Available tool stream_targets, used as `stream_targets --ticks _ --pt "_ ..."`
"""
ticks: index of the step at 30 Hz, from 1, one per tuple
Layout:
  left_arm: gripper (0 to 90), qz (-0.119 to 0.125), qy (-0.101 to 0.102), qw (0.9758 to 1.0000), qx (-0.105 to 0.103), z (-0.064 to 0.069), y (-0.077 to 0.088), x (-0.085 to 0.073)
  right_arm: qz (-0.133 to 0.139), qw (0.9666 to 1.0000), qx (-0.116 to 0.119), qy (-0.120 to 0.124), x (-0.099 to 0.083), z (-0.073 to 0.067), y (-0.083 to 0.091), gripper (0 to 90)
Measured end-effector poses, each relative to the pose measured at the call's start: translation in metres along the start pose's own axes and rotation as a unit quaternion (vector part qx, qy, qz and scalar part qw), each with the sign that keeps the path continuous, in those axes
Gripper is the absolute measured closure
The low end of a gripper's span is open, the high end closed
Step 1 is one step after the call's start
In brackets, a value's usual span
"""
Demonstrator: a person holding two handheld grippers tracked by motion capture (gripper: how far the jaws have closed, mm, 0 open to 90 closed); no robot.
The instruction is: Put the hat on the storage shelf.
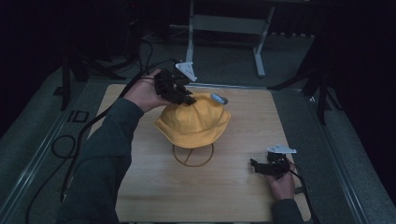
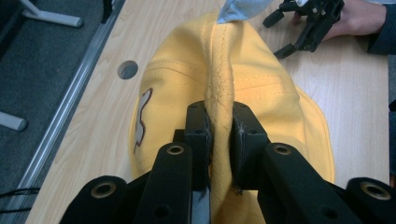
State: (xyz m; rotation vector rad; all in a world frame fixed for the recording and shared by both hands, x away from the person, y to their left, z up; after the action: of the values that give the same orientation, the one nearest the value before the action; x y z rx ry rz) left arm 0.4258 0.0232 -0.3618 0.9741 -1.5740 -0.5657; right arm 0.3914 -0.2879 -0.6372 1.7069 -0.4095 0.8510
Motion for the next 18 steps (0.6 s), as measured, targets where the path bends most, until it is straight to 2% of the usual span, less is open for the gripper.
stream_targets --ticks 6,9,11,14,15,16,18 --pt "74.9 0.001 -0.002 1.0000 -0.006 0.0060 -0.0091 0.0016 0.001 1.0000 0.000 0.002 0.0001 0.0003 -0.0001 13.1" --pt "62.9 0.001 0.002 1.0000 -0.008 0.0066 -0.0109 0.0019 0.001 1.0000 0.000 0.003 0.0001 0.0004 -0.0002 13.2" --pt "57.7 0.006 0.006 1.0000 0.001 0.0056 -0.0112 0.0021 0.001 1.0000 0.000 0.003 0.0001 0.0004 -0.0002 13.2" --pt "45.2 0.010 0.012 0.9998 0.011 0.0034 -0.0104 0.0019 0.001 1.0000 0.000 0.003 0.0001 0.0005 -0.0002 13.2" --pt "45.2 0.018 0.020 0.9994 0.022 0.0003 -0.0081 0.0015 0.001 1.0000 0.000 0.003 0.0001 0.0005 -0.0002 13.1" --pt "37.3 0.022 0.023 0.9991 0.028 -0.0010 -0.0065 0.0016 0.001 1.0000 0.000 0.003 0.0001 0.0005 -0.0002 13.1" --pt "31.7 0.033 0.028 0.9984 0.035 -0.0030 -0.0025 0.0020 0.001 1.0000 0.000 0.003 0.0001 0.0005 -0.0002 13.1"
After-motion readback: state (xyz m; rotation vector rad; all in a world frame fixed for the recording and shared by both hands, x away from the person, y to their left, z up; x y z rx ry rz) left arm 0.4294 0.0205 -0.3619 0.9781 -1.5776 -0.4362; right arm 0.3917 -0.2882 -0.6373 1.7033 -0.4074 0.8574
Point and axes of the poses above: each handheld gripper's, and its own axes: y roughly backward along the jaws, x roughly out of its top, z roughly to its right, the point moved 9 cm from there along -y, roughly forward along the jaws, and after that the axes turned 8 degrees about -y, right-handed, at the moved point
